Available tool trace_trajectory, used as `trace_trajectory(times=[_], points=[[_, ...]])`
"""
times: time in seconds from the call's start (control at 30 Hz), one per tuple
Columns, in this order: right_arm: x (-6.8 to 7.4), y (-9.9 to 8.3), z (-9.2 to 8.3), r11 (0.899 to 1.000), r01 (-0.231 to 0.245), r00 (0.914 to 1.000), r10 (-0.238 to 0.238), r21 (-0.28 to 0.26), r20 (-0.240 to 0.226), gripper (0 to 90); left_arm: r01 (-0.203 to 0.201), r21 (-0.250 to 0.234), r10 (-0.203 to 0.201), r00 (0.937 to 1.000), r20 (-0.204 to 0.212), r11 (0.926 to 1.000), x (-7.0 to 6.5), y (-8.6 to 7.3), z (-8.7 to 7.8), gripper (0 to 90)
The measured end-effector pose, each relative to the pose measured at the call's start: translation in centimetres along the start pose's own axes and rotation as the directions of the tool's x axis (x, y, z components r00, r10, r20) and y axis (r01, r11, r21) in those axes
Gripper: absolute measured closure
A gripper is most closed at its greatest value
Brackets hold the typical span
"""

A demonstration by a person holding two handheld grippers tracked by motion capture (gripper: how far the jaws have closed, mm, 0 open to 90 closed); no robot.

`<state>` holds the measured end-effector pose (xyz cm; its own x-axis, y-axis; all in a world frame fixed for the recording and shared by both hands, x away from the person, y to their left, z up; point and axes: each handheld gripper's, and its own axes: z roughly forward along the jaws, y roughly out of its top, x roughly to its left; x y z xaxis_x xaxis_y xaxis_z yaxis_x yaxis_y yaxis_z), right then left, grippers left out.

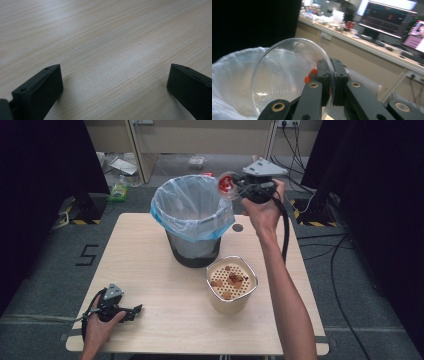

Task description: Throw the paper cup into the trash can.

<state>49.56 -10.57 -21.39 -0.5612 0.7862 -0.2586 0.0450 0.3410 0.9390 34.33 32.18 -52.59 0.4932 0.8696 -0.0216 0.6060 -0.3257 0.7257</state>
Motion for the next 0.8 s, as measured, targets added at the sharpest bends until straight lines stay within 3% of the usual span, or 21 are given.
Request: trace_trajectory(times=[0.13,0.3,0.37,0.4,0.43,0.53,0.67,0.77,0.8], points=[[2.1,1.1,2.3,0.999,0.042,0.9975,-0.041,0.024,-0.058,86.2,-0.001,0.000,0.001,1.0000,0.002,1.0000,0.0,0.0,0.0,0.0],[3.2,1.0,4.2,0.997,0.039,0.9961,-0.033,0.071,-0.082,83.8,-0.001,0.000,0.001,1.0000,0.002,1.0000,0.0,0.0,0.0,0.0],[3.4,0.7,5.1,0.996,0.015,0.9969,-0.007,0.093,-0.078,75.4,-0.003,0.000,0.003,1.0000,0.004,1.0000,0.0,0.0,0.0,0.0],[3.4,0.5,5.6,0.993,-0.004,0.9976,0.012,0.114,-0.068,66.0,-0.004,0.000,0.004,1.0000,0.004,1.0000,0.0,0.0,0.0,0.0],[3.3,0.4,5.7,0.993,-0.008,0.9982,0.015,0.118,-0.058,64.4,-0.004,0.000,0.004,1.0000,0.004,1.0000,0.0,0.0,0.0,0.0],[3.0,0.3,5.5,0.994,-0.024,0.9979,0.030,0.108,-0.058,60.8,-0.004,0.000,0.004,1.0000,0.004,1.0000,0.0,0.0,0.0,0.0],[1.8,0.1,3.6,0.994,-0.048,0.9978,0.052,0.095,-0.040,56.7,-0.004,0.000,0.004,1.0000,0.004,1.0000,0.1,-0.1,-0.1,0.0],[0.3,-1.2,1.2,0.991,-0.074,0.9969,0.076,0.110,-0.020,52.5,-0.004,-0.001,0.004,1.0000,0.004,1.0000,0.1,-0.1,-0.1,0.0],[0.3,-1.2,1.2,0.991,-0.074,0.9969,0.076,0.110,-0.020,52.5,-0.004,-0.001,0.004,1.0000,0.004,1.0000,0.1,-0.1,-0.1,0.0]])
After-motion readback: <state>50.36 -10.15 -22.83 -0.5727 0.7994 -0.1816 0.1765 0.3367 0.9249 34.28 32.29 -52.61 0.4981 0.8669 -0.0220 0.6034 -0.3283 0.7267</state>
